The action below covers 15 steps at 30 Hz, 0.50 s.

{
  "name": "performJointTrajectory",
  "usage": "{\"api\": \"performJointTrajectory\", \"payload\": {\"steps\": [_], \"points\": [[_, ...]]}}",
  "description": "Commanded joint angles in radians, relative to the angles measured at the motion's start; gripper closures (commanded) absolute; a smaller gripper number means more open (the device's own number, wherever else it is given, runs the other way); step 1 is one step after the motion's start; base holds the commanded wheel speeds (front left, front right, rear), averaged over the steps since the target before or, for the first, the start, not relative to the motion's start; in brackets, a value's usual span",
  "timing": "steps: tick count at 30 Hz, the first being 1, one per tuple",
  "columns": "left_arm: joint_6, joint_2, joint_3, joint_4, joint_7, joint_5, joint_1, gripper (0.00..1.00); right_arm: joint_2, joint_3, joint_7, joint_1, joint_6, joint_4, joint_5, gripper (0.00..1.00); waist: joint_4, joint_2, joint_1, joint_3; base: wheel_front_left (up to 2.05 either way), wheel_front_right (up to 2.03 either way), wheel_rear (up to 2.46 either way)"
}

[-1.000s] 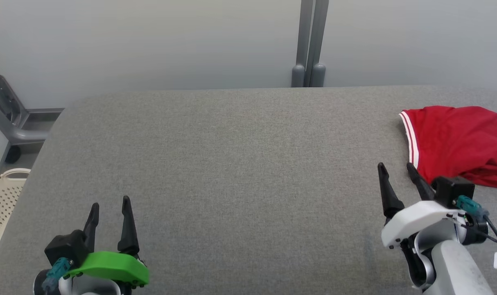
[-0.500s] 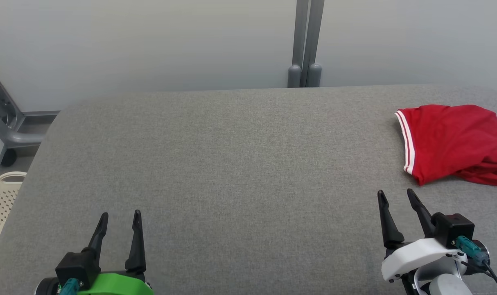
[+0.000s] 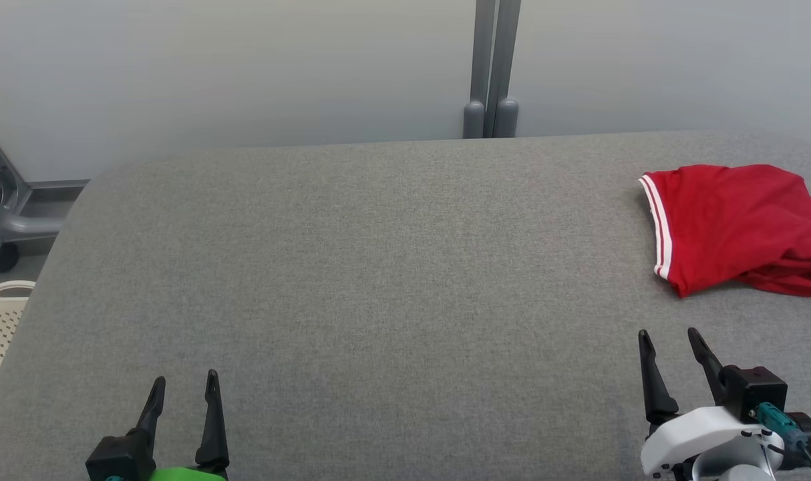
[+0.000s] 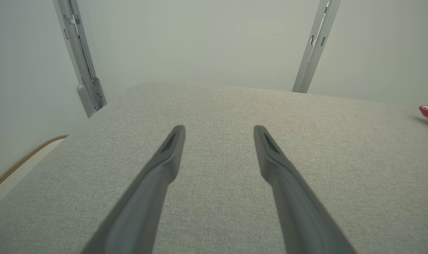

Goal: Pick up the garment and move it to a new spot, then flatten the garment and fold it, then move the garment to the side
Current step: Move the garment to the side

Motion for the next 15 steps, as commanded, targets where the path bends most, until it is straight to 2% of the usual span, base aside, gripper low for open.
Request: {"api": "performJointTrajectory", "payload": {"steps": [1,15], "points": [[-0.004,-0.004,0.007,0.003,-0.003,0.012,0.002,0.00,-0.002,-0.001,-0.003,0.002,-0.001,0.003,-0.003,0.00,0.000,-0.0001,0.0001,0.004,0.00,0.00,0.00],[-0.014,-0.035,0.041,0.012,-0.003,0.023,0.002,0.00,-0.002,-0.007,-0.004,-0.012,-0.001,0.017,0.018,0.00,0.000,-0.0001,0.0001,0.014,0.00,0.00,0.00]]}}
